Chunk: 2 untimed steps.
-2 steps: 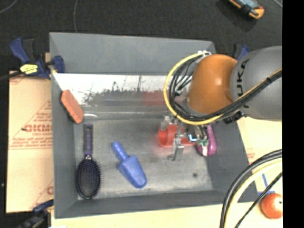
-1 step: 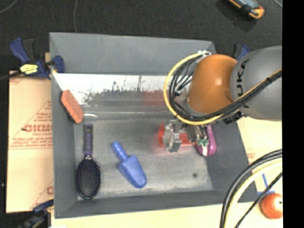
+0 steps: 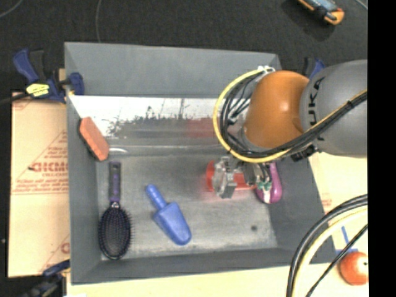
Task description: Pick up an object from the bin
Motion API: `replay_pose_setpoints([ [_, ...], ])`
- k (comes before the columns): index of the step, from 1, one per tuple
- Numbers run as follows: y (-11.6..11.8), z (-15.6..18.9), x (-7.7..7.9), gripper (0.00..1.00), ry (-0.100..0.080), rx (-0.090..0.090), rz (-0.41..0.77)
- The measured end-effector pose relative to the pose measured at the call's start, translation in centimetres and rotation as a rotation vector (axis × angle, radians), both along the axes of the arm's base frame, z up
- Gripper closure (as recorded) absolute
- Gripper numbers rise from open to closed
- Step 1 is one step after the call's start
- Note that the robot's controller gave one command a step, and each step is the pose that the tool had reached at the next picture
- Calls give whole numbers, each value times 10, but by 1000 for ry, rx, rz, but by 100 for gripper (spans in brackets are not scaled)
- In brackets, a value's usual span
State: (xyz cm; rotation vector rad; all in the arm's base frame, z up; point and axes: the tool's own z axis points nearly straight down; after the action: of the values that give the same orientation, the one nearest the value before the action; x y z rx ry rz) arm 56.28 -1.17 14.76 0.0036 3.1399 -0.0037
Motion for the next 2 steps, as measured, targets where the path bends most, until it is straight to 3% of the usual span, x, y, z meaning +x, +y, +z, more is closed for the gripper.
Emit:
replay_pose_setpoints([
  [1,-46,-13,-27,100,-1,-1,-58],
  [2,-54,-43,12,0,-7,0,-59],
])
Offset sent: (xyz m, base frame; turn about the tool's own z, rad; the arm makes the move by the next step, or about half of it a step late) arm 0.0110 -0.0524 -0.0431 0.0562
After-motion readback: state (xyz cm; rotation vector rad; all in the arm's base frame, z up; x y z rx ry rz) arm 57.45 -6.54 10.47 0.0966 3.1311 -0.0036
